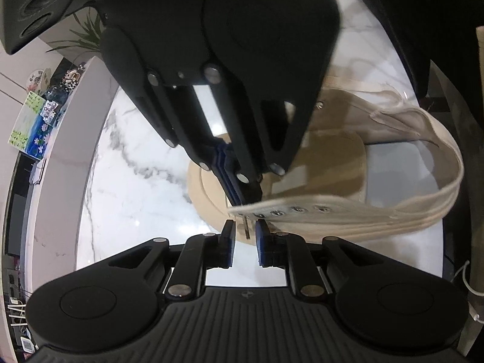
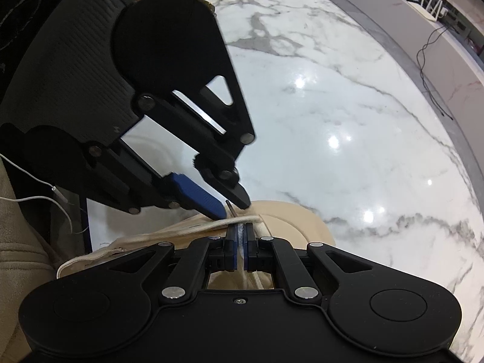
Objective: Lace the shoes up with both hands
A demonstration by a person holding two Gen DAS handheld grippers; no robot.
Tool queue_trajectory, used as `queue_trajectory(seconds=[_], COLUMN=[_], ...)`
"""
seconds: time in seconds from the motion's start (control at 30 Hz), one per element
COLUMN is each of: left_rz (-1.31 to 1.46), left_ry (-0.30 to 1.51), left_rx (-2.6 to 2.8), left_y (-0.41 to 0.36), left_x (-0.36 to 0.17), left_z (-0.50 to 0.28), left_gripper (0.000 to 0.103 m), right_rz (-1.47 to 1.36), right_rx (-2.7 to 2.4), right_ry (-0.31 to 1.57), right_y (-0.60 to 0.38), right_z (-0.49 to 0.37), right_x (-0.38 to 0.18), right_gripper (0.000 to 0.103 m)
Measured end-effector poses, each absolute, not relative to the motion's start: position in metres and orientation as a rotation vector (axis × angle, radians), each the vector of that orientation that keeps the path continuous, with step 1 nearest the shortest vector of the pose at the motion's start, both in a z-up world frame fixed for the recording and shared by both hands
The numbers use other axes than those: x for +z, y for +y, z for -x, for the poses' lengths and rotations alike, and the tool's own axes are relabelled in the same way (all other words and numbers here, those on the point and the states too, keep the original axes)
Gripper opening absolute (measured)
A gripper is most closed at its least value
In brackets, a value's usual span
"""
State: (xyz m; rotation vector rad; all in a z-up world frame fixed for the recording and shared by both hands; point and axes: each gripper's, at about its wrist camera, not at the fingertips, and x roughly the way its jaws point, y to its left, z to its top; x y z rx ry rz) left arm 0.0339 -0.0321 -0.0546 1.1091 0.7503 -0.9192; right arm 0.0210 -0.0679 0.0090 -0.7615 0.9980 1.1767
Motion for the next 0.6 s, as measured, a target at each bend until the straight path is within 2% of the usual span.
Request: queue_trajectory(seconds=[0.17, 0.6], left_rz=[-1.135, -1.054], left_ry=[0.755, 0.800], left_rx=[-0.917, -0.792], left_y=[-0.035, -0.035], left_x=[-0.057, -0.052], left_z=[-0.034, -0.041], left_gripper=[0.002, 0.002], right_rz=[0.750, 0.741], right_rx=[1.179, 1.137], right_ry=[0.992, 0.946], right_y=[-0.069, -0.092], right_z=[-0.021, -0.058], right_x=[0.008, 0.018], right_gripper=[0.003, 0.005])
